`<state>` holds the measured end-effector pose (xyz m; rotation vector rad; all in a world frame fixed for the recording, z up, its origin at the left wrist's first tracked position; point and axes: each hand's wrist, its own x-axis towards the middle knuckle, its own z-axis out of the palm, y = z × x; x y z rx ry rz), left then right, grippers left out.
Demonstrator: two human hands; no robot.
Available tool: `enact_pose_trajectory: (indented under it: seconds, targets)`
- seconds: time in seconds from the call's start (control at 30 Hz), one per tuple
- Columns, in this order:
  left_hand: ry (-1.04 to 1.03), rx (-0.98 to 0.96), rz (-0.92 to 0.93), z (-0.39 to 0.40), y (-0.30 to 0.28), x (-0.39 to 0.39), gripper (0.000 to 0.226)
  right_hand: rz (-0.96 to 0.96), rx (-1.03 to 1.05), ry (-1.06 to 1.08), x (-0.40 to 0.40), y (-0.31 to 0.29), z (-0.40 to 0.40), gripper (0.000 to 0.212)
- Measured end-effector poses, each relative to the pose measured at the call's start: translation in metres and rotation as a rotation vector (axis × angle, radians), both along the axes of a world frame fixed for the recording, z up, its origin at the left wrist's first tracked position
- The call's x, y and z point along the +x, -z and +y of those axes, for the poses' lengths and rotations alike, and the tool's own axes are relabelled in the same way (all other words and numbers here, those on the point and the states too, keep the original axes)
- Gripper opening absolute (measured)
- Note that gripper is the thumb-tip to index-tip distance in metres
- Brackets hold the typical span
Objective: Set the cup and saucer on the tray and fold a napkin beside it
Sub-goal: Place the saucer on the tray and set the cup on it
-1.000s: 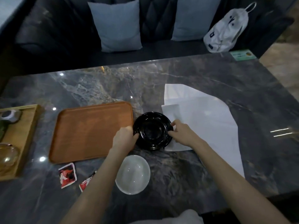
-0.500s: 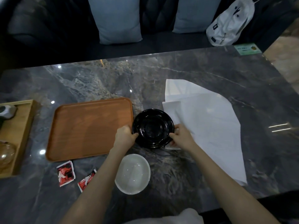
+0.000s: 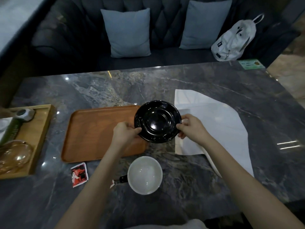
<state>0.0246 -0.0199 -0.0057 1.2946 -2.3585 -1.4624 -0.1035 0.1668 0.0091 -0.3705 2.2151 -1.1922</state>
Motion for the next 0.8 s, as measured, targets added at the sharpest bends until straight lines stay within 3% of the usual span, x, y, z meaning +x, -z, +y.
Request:
enact_pose_trajectory:
  seconds: [0.3, 0.63, 0.8]
  targets:
    - [-0.191, 0.108, 0.243, -0.033, -0.037, 0.047, 0.017, 0.045, -0.133, -0.117, 0.028, -0.037, -0.044, 0.026]
    - [-0.356, 0.099, 0.287, -0.072, -0.034, 0.103, 0.012, -0.026, -0.197, -0.231, 0.063, -0.028, -0.108, 0.02]
    - [-0.426, 0.026, 0.212, -0.099, -0.013, 0.129, 0.014, -0.026, -0.19, -0.279, 0.082, -0.001, -0.146, 0.02]
